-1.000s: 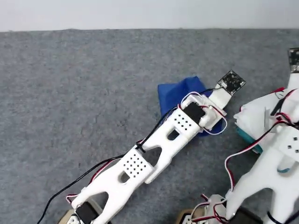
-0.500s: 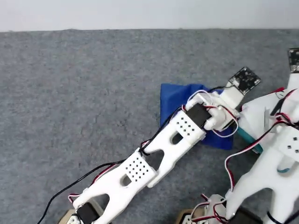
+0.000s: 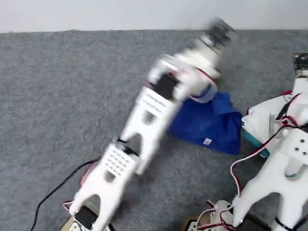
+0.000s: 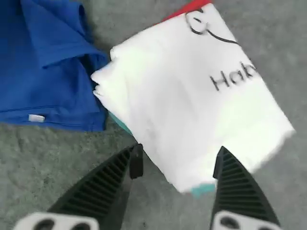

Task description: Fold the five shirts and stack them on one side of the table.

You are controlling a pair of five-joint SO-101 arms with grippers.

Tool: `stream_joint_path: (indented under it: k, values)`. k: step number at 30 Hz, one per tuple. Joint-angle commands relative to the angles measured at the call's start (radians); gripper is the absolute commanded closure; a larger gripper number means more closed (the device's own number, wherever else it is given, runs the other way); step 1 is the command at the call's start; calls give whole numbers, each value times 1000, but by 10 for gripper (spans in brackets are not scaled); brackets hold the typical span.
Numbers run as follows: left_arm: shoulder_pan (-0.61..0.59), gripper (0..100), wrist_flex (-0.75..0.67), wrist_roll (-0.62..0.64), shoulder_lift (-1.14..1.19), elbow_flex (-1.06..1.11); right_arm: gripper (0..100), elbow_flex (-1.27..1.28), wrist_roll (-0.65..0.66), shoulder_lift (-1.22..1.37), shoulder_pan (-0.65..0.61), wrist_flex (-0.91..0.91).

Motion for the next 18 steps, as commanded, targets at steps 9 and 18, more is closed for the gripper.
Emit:
stream_joint_path:
  k: [9, 18]
  values:
    - [-402, 867, 290, -5, -84, -65, 754, -20, -74, 363, -378, -348]
    - [-408, 867, 290, -5, -78, -65, 756, -153, -49, 539, -545, -309]
